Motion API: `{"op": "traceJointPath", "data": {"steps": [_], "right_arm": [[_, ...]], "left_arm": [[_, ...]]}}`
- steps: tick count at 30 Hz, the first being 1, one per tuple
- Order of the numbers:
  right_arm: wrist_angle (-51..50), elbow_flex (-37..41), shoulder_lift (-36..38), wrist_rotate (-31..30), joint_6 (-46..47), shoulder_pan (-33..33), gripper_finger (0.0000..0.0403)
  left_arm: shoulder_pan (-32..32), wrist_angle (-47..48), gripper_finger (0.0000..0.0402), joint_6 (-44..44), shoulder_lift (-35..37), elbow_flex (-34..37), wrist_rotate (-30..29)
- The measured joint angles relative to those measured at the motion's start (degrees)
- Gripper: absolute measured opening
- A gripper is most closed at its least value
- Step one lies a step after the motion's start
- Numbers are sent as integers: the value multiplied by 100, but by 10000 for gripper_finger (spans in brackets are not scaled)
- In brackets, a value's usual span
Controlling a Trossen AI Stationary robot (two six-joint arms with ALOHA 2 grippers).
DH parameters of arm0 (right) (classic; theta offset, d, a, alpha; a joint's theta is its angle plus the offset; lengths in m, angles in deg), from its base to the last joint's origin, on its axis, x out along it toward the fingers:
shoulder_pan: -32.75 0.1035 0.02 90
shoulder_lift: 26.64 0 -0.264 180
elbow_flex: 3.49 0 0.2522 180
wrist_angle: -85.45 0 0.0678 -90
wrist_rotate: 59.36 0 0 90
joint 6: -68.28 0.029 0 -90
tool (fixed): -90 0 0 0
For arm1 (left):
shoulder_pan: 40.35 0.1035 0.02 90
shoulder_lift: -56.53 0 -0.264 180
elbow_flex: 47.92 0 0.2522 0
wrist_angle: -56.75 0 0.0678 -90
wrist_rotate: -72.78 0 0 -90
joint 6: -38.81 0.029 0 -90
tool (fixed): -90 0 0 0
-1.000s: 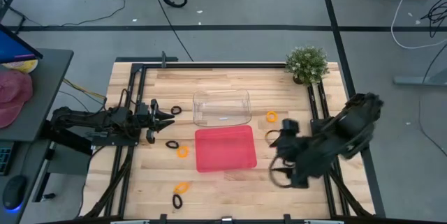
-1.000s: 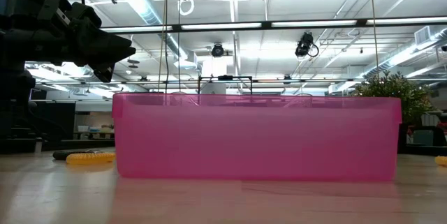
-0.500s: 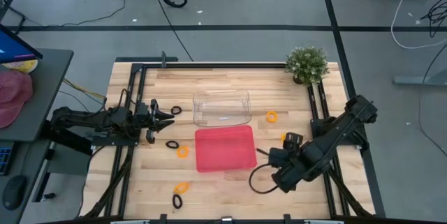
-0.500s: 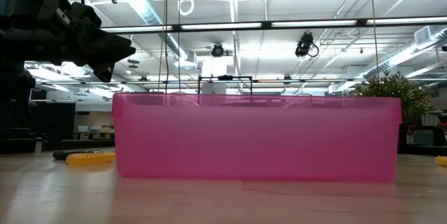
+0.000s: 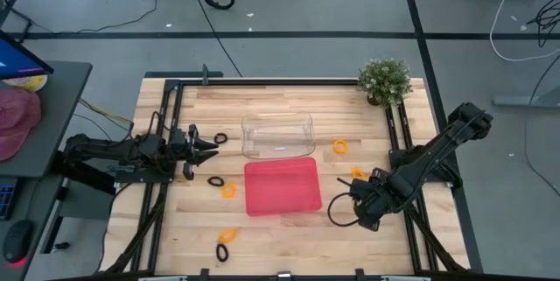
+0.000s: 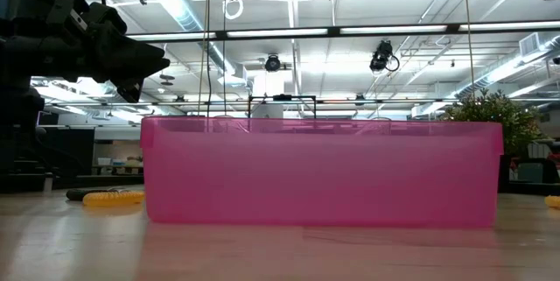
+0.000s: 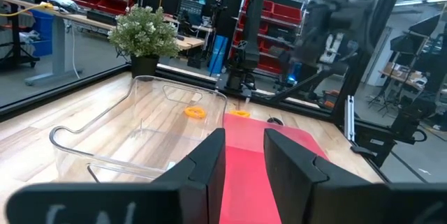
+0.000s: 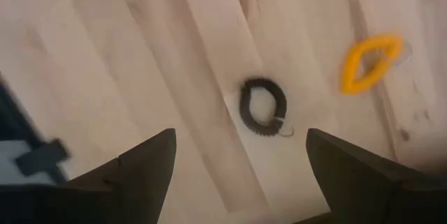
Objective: Sort spring keychains
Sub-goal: Put the black spring keychain into the red bin
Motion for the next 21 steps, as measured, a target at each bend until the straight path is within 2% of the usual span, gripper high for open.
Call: {"op": "traceJointPath", "data": {"steps": [8,21], "right_arm": [[74,694,2,324,539,-9,324],[846,1246,2,255,480,-7,324]], "left_arm": [[2,-4,103,0,-2,0,3],[0,-7,103,0,-1,-1,5]]}}
